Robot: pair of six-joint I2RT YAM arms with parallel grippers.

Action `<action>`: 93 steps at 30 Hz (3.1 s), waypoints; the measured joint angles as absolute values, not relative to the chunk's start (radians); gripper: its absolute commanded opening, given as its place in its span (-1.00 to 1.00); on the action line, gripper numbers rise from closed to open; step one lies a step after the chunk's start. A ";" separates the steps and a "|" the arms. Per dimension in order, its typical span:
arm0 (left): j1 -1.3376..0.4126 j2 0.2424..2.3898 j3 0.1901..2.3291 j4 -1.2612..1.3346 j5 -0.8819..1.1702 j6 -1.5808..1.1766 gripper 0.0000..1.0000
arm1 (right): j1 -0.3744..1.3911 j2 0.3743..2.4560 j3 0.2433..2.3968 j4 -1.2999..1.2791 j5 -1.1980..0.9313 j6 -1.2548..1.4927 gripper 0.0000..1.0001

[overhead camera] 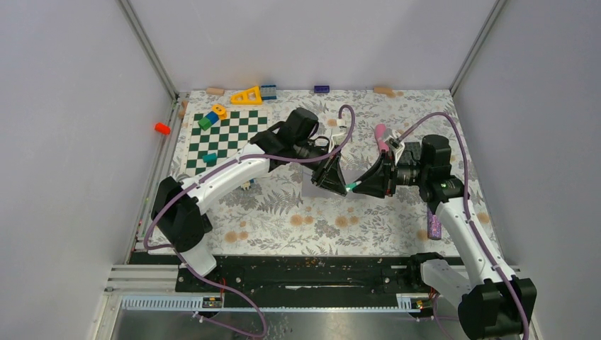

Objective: Place the letter into the envelope and seal it
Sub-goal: Screw the solid glue, then close the solid glue cap on the solid glue.

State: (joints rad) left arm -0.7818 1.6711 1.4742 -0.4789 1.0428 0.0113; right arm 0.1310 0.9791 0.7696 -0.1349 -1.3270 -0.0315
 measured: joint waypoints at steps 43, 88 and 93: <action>-0.509 1.970 1.571 -0.717 0.170 0.292 0.60 | 0.148 0.977 0.774 -0.136 -1.118 0.095 -0.87; -0.469 2.147 1.689 -0.741 0.060 0.298 -0.38 | 0.148 0.977 0.764 -0.136 -1.138 0.095 -0.87; -0.469 2.149 1.700 -0.753 0.060 0.297 -0.56 | 0.148 0.977 0.764 -0.136 -1.142 0.095 -0.87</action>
